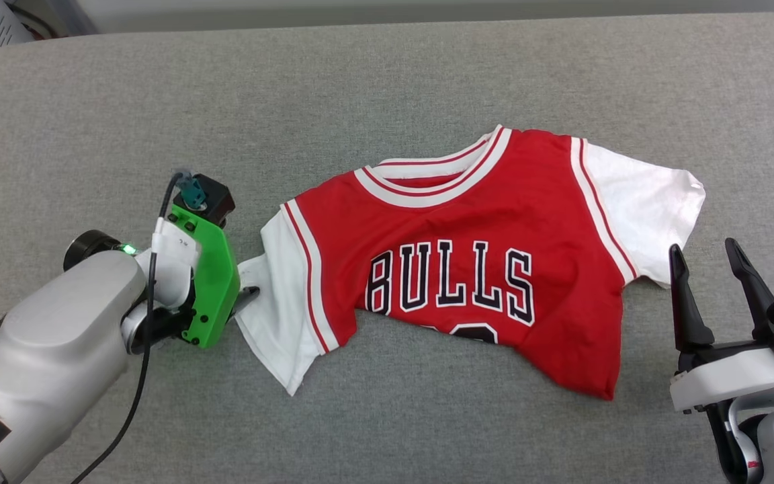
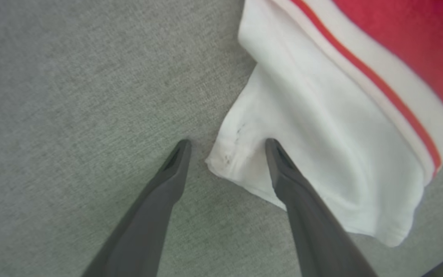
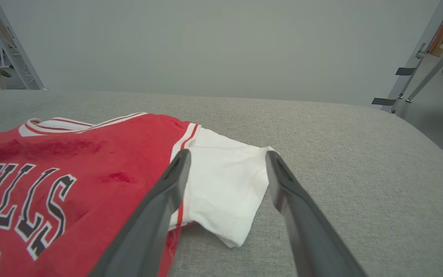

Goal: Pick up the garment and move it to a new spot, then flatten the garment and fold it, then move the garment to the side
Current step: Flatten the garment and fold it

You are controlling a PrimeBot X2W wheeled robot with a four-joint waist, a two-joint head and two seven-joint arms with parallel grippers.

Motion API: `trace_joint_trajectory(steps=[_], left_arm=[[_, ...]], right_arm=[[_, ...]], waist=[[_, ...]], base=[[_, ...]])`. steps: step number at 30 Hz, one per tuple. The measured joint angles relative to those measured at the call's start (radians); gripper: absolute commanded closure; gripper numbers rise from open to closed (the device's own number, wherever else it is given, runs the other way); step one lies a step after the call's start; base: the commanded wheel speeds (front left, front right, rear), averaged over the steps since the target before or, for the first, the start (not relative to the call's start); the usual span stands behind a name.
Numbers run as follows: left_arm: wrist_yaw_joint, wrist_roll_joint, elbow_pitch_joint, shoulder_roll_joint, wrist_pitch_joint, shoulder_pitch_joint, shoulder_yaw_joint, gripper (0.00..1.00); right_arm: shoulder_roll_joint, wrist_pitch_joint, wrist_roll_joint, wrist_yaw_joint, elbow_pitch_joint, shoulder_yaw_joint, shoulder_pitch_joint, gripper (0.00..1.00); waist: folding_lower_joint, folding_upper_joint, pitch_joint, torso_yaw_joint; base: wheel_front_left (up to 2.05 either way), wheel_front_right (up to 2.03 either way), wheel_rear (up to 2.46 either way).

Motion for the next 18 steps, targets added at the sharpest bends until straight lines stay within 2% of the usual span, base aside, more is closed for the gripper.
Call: trace_joint_trajectory(steps=[5, 6, 11, 18], left_arm=[[-0.005, 0.02, 0.041, -0.018, 0.027, -0.009, -0.013, 0.0], [-0.007, 0.023, 0.044, -0.019, 0.028, -0.01, -0.015, 1.0], [-0.007, 0.034, 0.042, -0.021, -0.027, -0.008, -0.034, 1.0], [-0.007, 0.077, 0.032, -0.009, -0.208, -0.011, 0.002, 1.0]], right_arm=[[0.0, 0.0, -0.004, 0.0, 0.0, 0.0, -0.001, 0.0], [0.0, 0.0, -0.005, 0.0, 0.0, -0.001, -0.002, 0.0], [-0.013, 0.0, -0.009, 0.0, 0.003, -0.008, -0.005, 0.0], [-0.136, 0.001, -0.017, 0.0, -0.004, -0.024, -0.079, 0.0]], waist=[[0.0, 0.0, 0.007, -0.005], [0.0, 0.0, 0.006, -0.005], [0.0, 0.0, -0.012, -0.001], [0.0, 0.0, -0.05, 0.014]], base=[[0.0, 0.0, 0.0], [0.0, 0.0, 0.0], [0.0, 0.0, 0.0], [0.0, 0.0, 0.0]])
